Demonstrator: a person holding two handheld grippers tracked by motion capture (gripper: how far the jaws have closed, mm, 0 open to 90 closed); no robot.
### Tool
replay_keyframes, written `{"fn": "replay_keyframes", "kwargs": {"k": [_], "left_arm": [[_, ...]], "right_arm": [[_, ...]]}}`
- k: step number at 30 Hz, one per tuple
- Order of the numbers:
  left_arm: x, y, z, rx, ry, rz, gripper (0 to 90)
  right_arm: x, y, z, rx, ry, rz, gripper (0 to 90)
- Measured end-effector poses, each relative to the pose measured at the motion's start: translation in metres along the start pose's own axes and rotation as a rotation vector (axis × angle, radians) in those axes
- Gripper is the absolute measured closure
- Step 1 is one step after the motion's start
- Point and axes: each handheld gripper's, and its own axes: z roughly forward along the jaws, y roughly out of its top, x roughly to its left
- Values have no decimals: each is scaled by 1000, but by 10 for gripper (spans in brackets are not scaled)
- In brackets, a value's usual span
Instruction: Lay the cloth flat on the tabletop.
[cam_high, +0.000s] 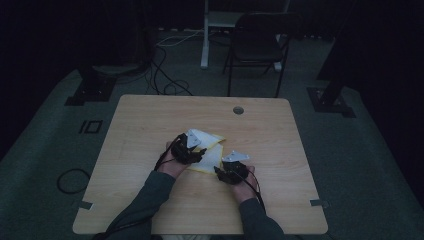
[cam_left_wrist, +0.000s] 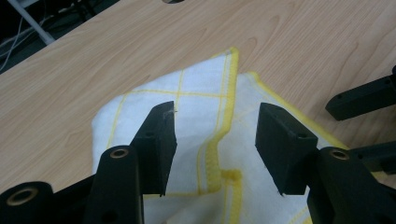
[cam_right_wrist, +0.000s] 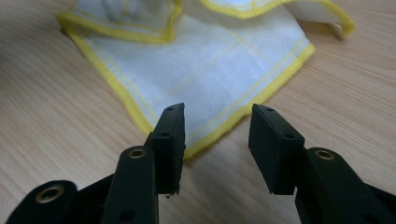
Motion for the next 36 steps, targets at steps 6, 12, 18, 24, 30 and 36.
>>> {"fn": "replay_keyframes", "kwargs": {"k": [6,12,18,24,30,36], "left_arm": [[-2,0,6,21,18,22,475],[1,-1,10,57,30,12,498],[7,-2,10,76,38,-11,586],[10,-2,11,85,36,-20,736],[15,1,8,80,54,-42,869],[23,3,3,69,71,-64,876]], "right_arm": [[1,7,6,-1,-3,-9,537],[2,6,13,14,5,-12,521],[0,6,15,16,9,-8,529],[0,6,15,14,14,-8,551],[1,6,15,14,22,-15,628],[2,6,14,14,44,-26,766]]}}
